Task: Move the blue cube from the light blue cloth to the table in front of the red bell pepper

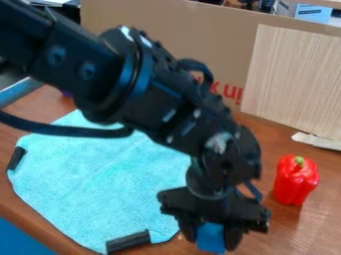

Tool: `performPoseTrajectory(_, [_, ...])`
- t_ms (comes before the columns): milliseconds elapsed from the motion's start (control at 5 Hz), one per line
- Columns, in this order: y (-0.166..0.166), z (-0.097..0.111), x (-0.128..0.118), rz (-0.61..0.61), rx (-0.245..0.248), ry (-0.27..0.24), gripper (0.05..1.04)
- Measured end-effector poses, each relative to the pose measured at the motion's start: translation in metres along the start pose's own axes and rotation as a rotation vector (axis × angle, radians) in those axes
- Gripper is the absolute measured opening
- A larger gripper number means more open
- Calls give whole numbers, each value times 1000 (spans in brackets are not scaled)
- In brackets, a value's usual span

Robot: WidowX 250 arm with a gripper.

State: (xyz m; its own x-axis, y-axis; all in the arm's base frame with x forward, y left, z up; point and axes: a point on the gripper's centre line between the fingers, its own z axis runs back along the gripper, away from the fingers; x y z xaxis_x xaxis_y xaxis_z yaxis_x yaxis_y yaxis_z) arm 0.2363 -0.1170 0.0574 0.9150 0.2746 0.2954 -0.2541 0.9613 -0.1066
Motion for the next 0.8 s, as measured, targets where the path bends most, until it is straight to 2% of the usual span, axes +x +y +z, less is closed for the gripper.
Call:
performPoseTrajectory(200, [-1, -4, -2, 18, 10, -18, 939])
performPoseTrajectory(400, [2, 0, -1, 43, 1, -5, 1004])
performPoseTrajectory(600, [9, 21, 8, 66, -36, -13, 1001])
performPoseTrajectory(800, [26, 58, 23, 53, -54, 8, 1001])
